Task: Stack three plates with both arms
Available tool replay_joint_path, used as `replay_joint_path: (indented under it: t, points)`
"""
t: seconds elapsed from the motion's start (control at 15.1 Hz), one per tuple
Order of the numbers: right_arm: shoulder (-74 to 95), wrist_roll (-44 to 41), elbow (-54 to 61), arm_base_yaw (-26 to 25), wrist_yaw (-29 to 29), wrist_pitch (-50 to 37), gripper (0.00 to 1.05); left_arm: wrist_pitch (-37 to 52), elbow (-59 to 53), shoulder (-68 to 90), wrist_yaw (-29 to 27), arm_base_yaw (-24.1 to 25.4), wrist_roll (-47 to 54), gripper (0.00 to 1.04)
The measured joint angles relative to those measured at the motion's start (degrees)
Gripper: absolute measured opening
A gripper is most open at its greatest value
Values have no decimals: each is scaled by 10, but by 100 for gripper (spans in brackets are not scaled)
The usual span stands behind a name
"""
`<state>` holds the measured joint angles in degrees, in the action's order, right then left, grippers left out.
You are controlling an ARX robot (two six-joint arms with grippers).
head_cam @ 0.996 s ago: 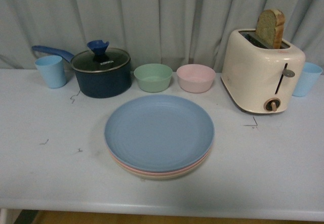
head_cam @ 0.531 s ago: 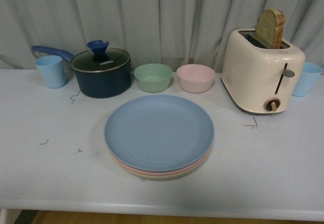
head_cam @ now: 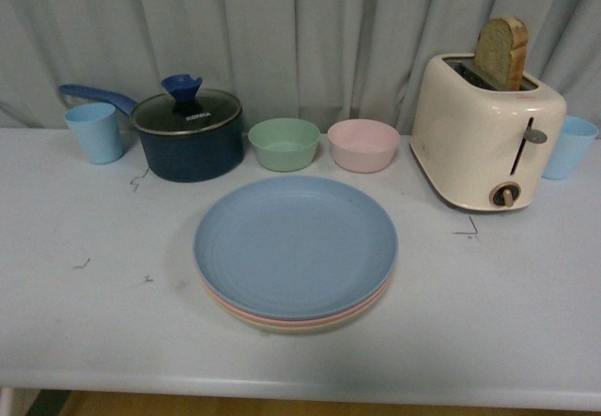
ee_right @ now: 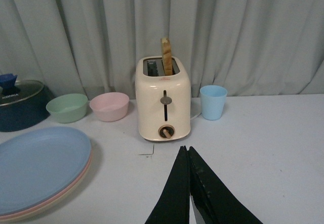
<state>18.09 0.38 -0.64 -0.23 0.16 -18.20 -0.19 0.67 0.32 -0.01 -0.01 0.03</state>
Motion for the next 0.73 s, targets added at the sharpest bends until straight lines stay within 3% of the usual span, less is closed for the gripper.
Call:
replay_joint_path:
  t: [0.46,0.6,0.73]
  points:
    - [-81,0,0,0,0,81,2,0,0,0,0,0,0,98]
    - [-167,0,0,0,-1,187,2,0,0,0,-1,0,0,98]
    - [-179,0,0,2,-1,189,2,0,0,0,0,0,0,98]
